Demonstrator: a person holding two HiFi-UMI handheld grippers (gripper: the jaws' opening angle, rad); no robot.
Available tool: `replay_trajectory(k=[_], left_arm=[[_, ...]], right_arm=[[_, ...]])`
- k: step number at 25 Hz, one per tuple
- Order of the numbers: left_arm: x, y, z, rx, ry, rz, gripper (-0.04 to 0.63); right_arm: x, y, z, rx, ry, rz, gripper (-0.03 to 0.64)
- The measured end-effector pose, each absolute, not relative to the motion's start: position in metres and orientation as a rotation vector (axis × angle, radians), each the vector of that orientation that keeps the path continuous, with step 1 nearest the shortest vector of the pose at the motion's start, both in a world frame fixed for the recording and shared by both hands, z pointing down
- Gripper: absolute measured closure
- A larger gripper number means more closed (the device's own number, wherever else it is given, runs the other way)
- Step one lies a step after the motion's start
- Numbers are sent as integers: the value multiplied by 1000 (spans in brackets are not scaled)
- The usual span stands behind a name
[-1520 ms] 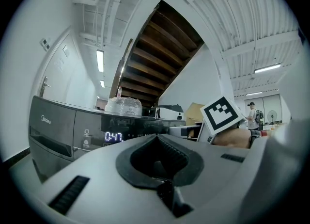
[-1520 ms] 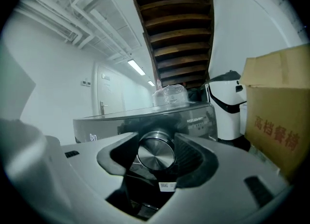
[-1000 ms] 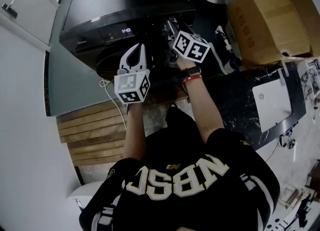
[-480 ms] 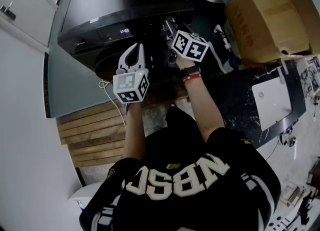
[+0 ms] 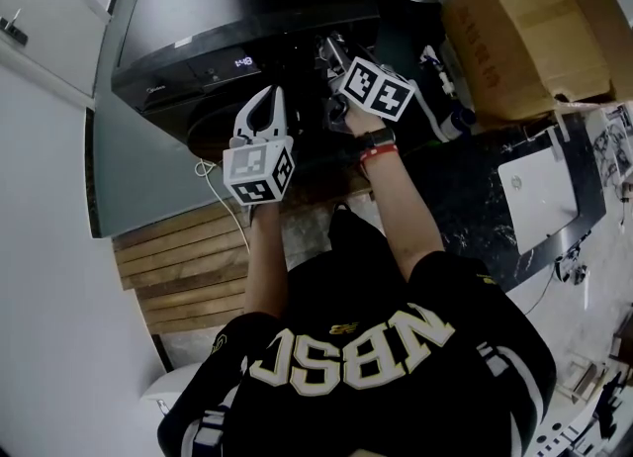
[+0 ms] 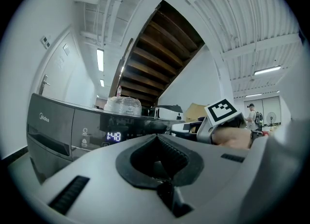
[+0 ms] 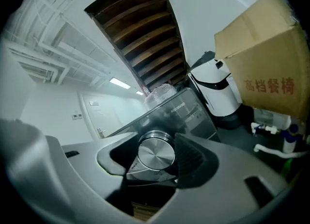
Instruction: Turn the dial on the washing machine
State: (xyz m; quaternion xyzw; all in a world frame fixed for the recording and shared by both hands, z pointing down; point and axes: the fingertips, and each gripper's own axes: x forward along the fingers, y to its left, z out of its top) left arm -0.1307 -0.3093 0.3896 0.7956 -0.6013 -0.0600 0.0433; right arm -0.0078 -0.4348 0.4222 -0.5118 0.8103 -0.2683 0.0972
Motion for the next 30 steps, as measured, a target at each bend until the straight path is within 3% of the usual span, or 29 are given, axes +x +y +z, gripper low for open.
replay_trajectory(k=[15,30], left_arm=[[-121,-315,397,2447,-1790,-175,581],[-119,-319,399,2448,-1780,-177,581]], right_arm=[[4,-438,436,-1248,1936,-1224,377],[6,-438,436,-1234,1946,-1211,377]])
